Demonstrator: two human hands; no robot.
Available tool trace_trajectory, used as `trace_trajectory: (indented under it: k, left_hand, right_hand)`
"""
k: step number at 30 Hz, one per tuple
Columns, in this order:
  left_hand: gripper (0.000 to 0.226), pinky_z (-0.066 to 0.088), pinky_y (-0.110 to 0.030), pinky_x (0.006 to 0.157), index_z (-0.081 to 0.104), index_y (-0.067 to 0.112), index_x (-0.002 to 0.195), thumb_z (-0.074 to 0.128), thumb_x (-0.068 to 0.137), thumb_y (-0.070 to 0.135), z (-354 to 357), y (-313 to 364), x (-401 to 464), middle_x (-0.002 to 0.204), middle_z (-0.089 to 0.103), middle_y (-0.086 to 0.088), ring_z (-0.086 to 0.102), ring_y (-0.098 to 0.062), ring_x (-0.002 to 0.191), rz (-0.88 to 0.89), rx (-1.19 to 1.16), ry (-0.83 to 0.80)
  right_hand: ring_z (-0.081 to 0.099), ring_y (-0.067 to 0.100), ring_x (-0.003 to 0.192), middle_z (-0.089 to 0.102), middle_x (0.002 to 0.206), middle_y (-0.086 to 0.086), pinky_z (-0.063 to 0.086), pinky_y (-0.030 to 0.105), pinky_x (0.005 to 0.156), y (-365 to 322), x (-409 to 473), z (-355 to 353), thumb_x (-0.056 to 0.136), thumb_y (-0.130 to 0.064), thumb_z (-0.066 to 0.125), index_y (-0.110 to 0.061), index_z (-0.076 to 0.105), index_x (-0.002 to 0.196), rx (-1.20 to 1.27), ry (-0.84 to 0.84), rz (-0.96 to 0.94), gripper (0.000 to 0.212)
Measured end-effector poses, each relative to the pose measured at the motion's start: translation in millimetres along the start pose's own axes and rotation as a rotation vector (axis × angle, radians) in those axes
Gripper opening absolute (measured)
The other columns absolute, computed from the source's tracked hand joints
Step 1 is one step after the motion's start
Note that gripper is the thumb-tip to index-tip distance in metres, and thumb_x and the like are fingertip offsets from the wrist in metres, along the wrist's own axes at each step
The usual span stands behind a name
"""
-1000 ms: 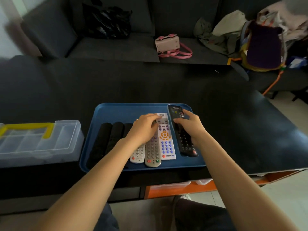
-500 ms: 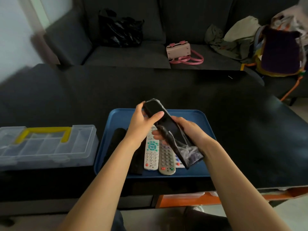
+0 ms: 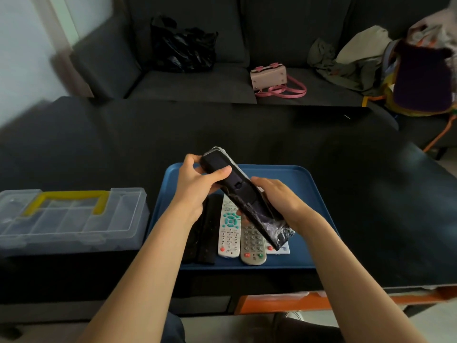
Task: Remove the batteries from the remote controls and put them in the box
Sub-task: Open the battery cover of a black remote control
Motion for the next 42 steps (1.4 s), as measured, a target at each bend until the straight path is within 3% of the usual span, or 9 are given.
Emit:
trace_trajectory:
  k: [5,10,13,16,21,29,32,38,42]
  left_hand:
    - [0.038,0.059,-0.029,0.068,0.046,0.012,0.099,0.074,0.074,0.005,6.8,-1.7,-4.8,0.099,0.066,-0.012,0.069,-0.02,0.085,-0.011,-0.035,-0.024]
    - [0.039,0.058,-0.028,0.071,0.047,0.015,0.102,0.074,0.075,0.009,12.9,-7.1,-5.9,0.103,0.065,-0.007,0.067,-0.02,0.095,0.013,-0.003,-0.012]
    - [0.061,0.045,-0.021,0.094,0.043,0.017,0.126,0.076,0.074,0.02,15.9,-7.2,-9.9,0.126,0.048,0.005,0.05,-0.01,0.117,0.327,0.438,0.024]
    - [0.073,0.026,-0.018,0.108,0.039,0.01,0.139,0.073,0.076,0.024,20.9,-5.7,-12.2,0.145,0.031,0.0,0.028,-0.011,0.135,0.623,0.838,-0.061]
    - [0.062,0.02,-0.022,0.109,0.042,0.007,0.137,0.067,0.083,0.025,23.5,-6.7,-12.9,0.149,0.034,-0.009,0.023,-0.02,0.141,0.639,0.97,-0.119]
    - [0.054,0.034,-0.038,0.107,0.029,0.003,0.143,0.046,0.096,0.024,25.4,-13.4,-13.8,0.151,0.023,-0.021,0.018,-0.03,0.142,0.722,1.306,-0.167]
    - [0.054,0.047,-0.043,0.094,0.033,-0.001,0.14,0.054,0.092,0.013,25.3,-17.0,-12.3,0.142,0.034,-0.032,0.034,-0.04,0.133,0.793,1.405,-0.187]
    - [0.047,0.048,-0.05,0.088,0.039,0.013,0.14,0.048,0.094,0.008,26.3,-11.0,-16.9,0.141,0.038,-0.028,0.056,-0.047,0.108,0.749,1.267,-0.209]
    - [0.025,0.05,-0.042,0.081,0.056,0.007,0.114,0.044,0.093,0.01,25.8,-7.0,-18.2,0.132,0.049,-0.022,0.059,-0.036,0.102,0.746,1.069,-0.208]
  right_hand:
    - [0.068,0.01,0.06,0.069,0.081,0.006,0.05,0.017,0.053,1.5,0.8,-2.9,0.096,-0.037,0.05,-0.018,0.06,0.098,-0.27,0.108,-0.131,0.023]
    - [0.067,0.014,0.06,0.069,0.077,0.004,0.05,0.019,0.052,0.2,-2.6,-9.7,0.095,-0.024,0.052,-0.018,0.06,0.092,-0.216,0.082,-0.079,0.011]
    - [0.068,0.019,0.065,0.07,0.081,0.009,0.055,0.027,0.06,0.8,-3.0,-9.1,0.094,-0.021,0.053,-0.015,0.062,0.093,-0.193,0.139,-0.077,0.011]
    - [0.069,0.025,0.076,0.07,0.09,0.013,0.055,0.038,0.073,3.1,0.2,-11.1,0.092,-0.023,0.054,-0.013,0.063,0.098,-0.292,0.256,-0.119,0.015]
    - [0.069,0.022,0.078,0.069,0.091,0.009,0.058,0.04,0.076,3.4,3.1,-10.1,0.092,-0.024,0.052,-0.017,0.063,0.103,-0.365,0.322,-0.155,0.017]
    - [0.068,0.023,0.08,0.069,0.091,0.009,0.058,0.04,0.075,4.4,4.0,-1.0,0.092,-0.022,0.05,-0.017,0.064,0.104,-0.393,0.373,-0.179,0.019]
    - [0.068,0.024,0.078,0.068,0.088,0.009,0.057,0.04,0.074,4.4,4.5,0.7,0.092,-0.022,0.05,-0.018,0.063,0.096,-0.37,0.383,-0.171,0.013]
    - [0.068,0.025,0.079,0.068,0.088,0.01,0.056,0.042,0.075,6.0,5.0,-3.4,0.093,-0.023,0.05,-0.012,0.064,0.097,-0.345,0.39,-0.128,0.018]
    - [0.066,0.027,0.077,0.069,0.086,0.013,0.053,0.039,0.07,8.6,5.5,-3.5,0.092,-0.023,0.051,-0.007,0.065,0.091,-0.273,0.392,-0.095,0.021]
Point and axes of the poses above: each hand's wrist, its own x-axis towards the middle knuckle, its own z-axis out of the palm, y = z × x, the point moved 1 cm from there along x, towards the middle knuckle
